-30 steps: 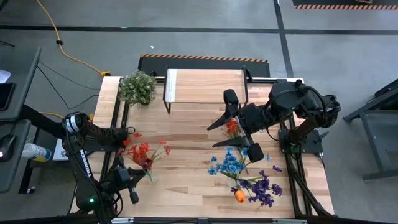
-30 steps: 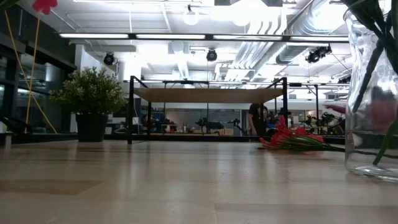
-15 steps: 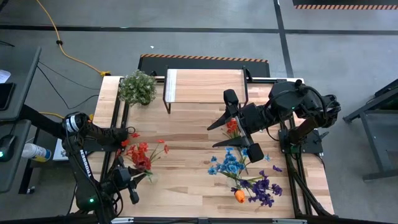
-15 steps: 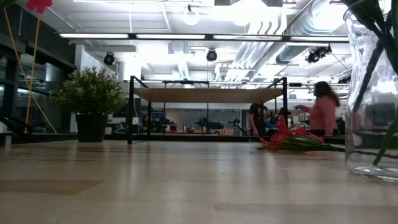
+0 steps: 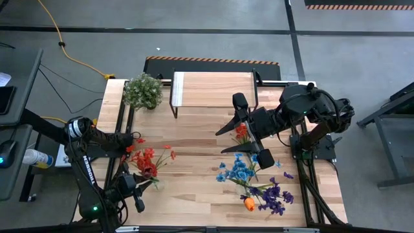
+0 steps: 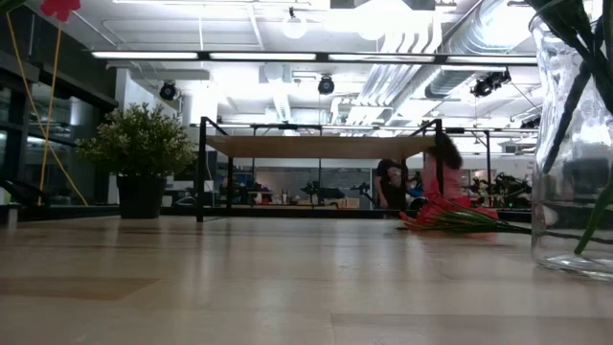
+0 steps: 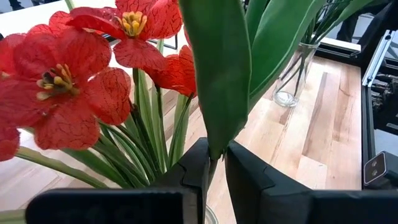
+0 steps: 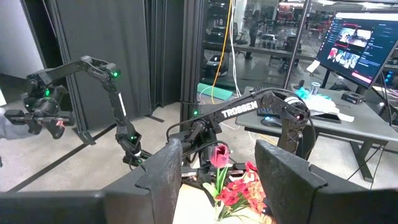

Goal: Pick and place flowers into a vace then onto a shelf
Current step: Put the red flower into the left transparent vase

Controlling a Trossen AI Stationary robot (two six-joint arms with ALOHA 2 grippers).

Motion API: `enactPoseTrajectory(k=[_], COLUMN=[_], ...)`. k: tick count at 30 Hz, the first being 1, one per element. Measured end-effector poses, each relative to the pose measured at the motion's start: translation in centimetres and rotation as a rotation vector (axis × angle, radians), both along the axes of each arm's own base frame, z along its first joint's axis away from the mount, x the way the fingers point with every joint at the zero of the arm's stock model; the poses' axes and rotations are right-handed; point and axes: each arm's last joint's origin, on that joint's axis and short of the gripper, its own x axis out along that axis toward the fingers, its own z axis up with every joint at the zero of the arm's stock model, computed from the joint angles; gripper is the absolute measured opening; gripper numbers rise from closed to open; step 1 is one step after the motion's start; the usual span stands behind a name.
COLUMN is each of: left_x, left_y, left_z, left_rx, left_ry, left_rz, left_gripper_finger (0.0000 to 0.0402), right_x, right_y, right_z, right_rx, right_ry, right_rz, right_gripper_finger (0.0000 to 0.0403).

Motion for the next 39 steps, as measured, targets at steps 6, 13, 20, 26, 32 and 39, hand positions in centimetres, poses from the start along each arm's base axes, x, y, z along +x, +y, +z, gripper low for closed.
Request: enactPoseTrajectory(k=[6, 13, 20, 26, 32, 39], left_x=[0.01, -0.03, -0.02, 0.01, -0.03, -0.02], left_y=[-0.04, -0.04, -0.12, -0.22, -0.23, -0.27], left_z=[-0.02, -0.10, -0.17, -0.20, -0.29, -0.30], left_rx=[-0.010, -0.022, -0.053, -0.067, -0.100, -0.107], left_ry=[-0.003, 0.025, 0.027, 0.024, 0.042, 0.041], left_rz=[0.002, 0.013, 0.024, 0.025, 0.045, 0.046], left_gripper_finger=[0.0088, 0.0088, 0.0088, 0.0088, 0.0088, 0.0088], right_x=[-0.01, -0.01, -0.01, 0.00, -0.01, -0.01], right_y=[0.00, 0.00, 0.00, 0.00, -0.01, -0.01], right_z=[0.01, 0.01, 0.01, 0.00, 0.01, 0.01], right_rx=[0.000, 0.000, 0.000, 0.000, 0.000, 0.000], right_ry=[0.000, 0.000, 0.000, 0.000, 0.000, 0.000], right_rz=[0.000, 0.000, 0.000, 0.000, 0.000, 0.000], right_gripper_finger=[0.0193, 0.0193, 0.0193, 0.0193, 0.0193, 0.0193])
